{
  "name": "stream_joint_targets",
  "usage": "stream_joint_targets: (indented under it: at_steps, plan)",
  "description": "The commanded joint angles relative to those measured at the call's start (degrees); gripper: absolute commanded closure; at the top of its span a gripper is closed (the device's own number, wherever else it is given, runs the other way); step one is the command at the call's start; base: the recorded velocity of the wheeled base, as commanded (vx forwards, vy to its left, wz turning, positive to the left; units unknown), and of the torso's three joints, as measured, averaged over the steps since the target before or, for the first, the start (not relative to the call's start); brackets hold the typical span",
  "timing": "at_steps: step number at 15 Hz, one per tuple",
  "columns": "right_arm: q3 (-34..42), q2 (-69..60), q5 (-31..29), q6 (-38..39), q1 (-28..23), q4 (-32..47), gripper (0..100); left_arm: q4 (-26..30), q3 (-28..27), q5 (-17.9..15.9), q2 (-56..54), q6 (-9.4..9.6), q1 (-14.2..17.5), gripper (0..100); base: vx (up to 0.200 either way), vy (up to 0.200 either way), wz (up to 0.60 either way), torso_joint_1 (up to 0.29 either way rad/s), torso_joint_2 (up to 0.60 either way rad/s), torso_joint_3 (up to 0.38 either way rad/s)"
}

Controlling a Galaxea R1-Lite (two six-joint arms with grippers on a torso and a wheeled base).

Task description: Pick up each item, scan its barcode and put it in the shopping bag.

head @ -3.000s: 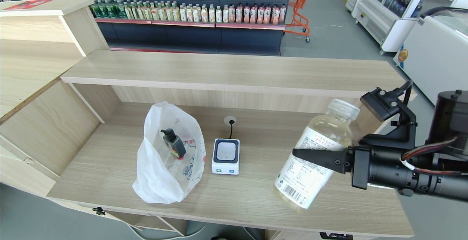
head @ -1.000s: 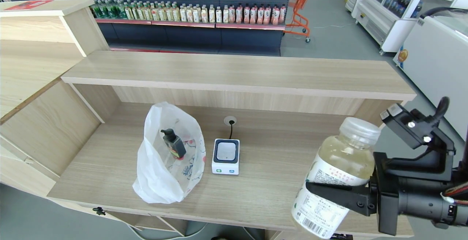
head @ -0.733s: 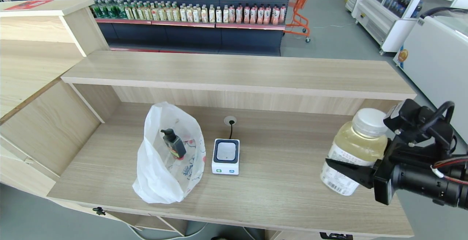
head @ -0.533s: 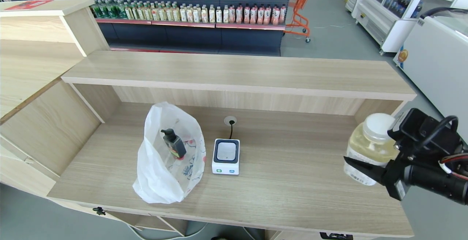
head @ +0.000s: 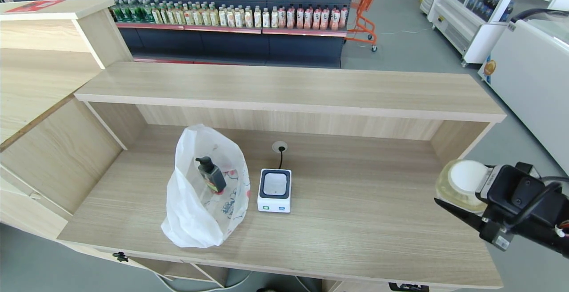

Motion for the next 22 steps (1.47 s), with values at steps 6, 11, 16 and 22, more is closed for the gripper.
stream_joint_targets:
  at_steps: [6, 11, 16, 22]
  plan:
    - [0.58, -0.16, 2.74, 0.42, -0.16, -0.07, 100, 0.00, 0.00, 0.02, -0.02, -0.01, -0.01, 0, 0.000, 0.133, 0.00, -0.001, 0.00, 0.003]
    - [0.05, 1.86, 5.99, 3.41, -2.63, -0.07, 100, 0.00, 0.00, -0.07, -0.02, 0.26, 0.07, 0, 0.000, 0.200, 0.00, 0.005, 0.00, 0.003]
    - [-0.65, 7.66, 11.35, 3.23, -7.02, -3.06, 100, 0.00, 0.00, -0.07, -0.02, 0.34, 0.07, 0, 0.000, 0.200, 0.00, 0.004, 0.00, 0.000]
    - [-1.00, 16.62, 15.57, 3.15, -7.20, -11.93, 100, 0.00, 0.00, -0.07, -0.02, 0.26, -0.01, 0, 0.000, 0.033, 0.00, 0.000, 0.00, 0.000]
